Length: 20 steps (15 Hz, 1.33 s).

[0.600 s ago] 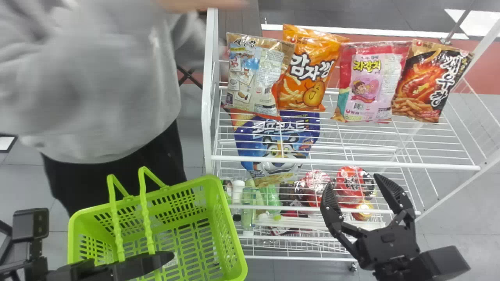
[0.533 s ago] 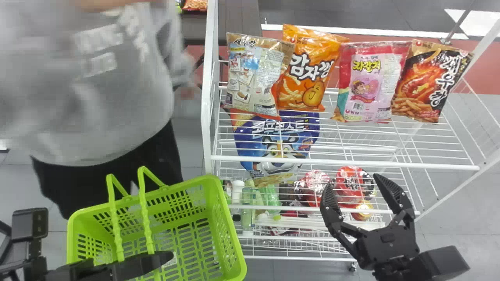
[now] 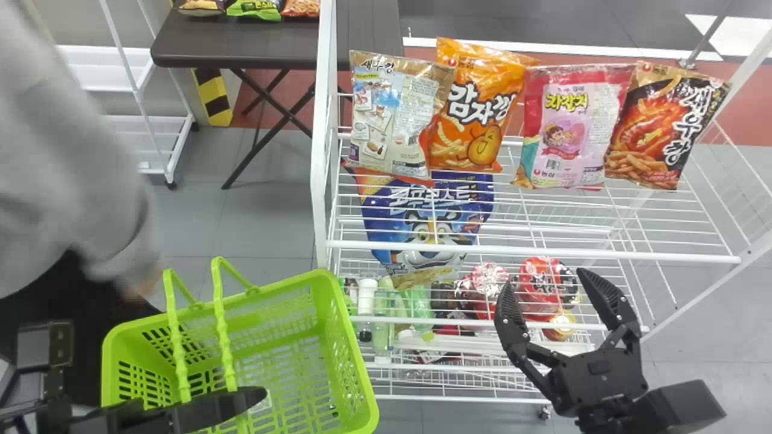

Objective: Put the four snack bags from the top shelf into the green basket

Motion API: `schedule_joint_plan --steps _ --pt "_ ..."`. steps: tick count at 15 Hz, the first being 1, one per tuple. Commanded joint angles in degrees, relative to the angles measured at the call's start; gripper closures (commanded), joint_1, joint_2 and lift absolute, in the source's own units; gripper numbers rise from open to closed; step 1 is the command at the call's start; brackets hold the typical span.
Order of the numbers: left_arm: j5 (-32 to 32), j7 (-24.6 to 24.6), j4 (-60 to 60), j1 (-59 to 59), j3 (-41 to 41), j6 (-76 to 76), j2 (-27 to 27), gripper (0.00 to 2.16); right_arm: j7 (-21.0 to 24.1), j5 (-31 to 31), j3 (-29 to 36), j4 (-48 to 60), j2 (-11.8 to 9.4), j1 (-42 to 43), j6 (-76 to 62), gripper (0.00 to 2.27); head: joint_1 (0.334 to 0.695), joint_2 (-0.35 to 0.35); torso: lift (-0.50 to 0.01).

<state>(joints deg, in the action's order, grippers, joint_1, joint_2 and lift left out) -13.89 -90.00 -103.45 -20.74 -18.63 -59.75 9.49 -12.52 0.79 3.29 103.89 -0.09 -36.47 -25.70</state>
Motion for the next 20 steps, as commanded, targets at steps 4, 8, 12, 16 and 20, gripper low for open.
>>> schedule_joint_plan --steps 4,8,12,16,20 --pt "-0.1 -0.6 -0.3 -0.2 0.1 -0.2 0.0 2.15 0.0 -1.5 -0.6 0.1 0.1 3.5 4.2 0.07 0.695 -0.067 0.000" --pt "-1.4 -0.6 -0.8 -0.3 0.1 0.0 0.3 2.15 0.8 -1.4 -3.0 0.6 0.1 13.0 16.7 0.07 0.695 -0.049 0.000" --pt "-1.6 -0.6 -0.8 -0.8 0.1 0.0 0.9 2.15 1.6 -1.0 -5.2 -4.7 0.1 27.6 28.7 0.07 0.695 -0.014 0.000" --pt "-2.6 -0.6 0.4 -0.8 -0.8 0.2 1.8 2.15 1.6 -1.1 -7.7 -18.9 0.1 41.8 29.7 0.07 0.695 0.019 0.000" --pt "-3.3 -0.6 1.2 -0.8 -1.0 0.7 2.2 2.15 -0.7 -6.6 -10.2 -34.4 0.1 53.3 29.5 0.07 0.695 0.063 0.000"
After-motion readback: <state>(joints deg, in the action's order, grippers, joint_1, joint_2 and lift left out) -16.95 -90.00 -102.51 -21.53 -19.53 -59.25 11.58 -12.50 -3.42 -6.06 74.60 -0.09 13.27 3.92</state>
